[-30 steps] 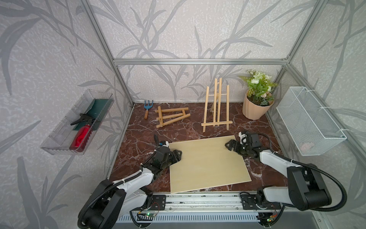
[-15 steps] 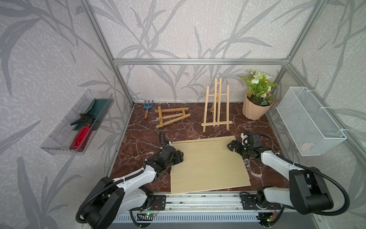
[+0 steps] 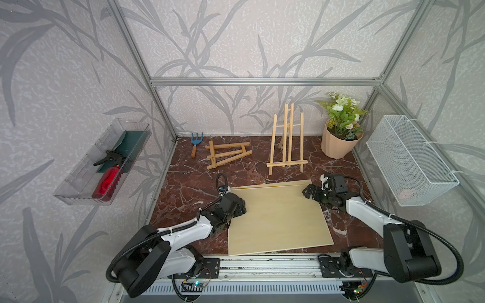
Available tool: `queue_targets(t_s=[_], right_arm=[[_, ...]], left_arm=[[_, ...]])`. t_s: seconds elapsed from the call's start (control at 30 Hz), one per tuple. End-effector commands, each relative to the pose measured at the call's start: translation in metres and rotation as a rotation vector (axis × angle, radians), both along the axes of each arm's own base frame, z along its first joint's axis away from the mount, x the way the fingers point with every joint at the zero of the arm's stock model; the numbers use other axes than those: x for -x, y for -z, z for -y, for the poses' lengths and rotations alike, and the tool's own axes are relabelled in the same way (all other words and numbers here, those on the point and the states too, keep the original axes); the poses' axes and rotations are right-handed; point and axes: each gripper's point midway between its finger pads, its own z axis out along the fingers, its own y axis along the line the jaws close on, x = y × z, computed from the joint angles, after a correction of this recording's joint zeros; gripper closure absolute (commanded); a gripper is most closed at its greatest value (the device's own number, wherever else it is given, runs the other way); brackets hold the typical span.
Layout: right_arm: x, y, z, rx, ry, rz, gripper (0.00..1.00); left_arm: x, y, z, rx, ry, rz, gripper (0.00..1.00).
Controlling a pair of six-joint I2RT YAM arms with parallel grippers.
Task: Disassemble the easel
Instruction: Place the drawing board on the drawing board.
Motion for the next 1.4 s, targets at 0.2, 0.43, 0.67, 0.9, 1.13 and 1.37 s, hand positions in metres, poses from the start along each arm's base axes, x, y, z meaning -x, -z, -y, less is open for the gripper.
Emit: queue_targets(t_s=[0.2, 0.43, 0.67, 0.9, 1.13, 1.37], right_arm=[[-0.013, -0.02, -0.042, -0.166, -0.133, 0.019, 0.01], [-0.015, -0.019, -0.045, -0.174, -0.143, 0.011, 0.01], [-0.014, -0.02, -0.045, -0.176, -0.147, 0.014, 0.01], [-0.011, -0.04, -0.038, -0.145, -0.129, 0.089, 0.01], [-0.008, -0.104, -0.021, -0.05, -0.088, 0.301, 0.01], [-0.015, -0.211, -0.046, -0.097, -0.151, 0.684, 0.01]], left_arm=[[0.002, 0.003, 0.0, -0.115, 0.044, -0.026, 0.15], [0.004, -0.015, -0.021, -0.156, -0.005, 0.019, 0.1], [0.002, -0.027, -0.022, -0.108, 0.022, 0.015, 0.1], [0.005, -0.059, -0.018, -0.024, 0.06, 0.11, 0.08], [0.011, -0.116, -0.02, 0.123, 0.045, 0.277, 0.01], [0.017, -0.191, 0.004, 0.27, 0.164, 0.381, 0.01]])
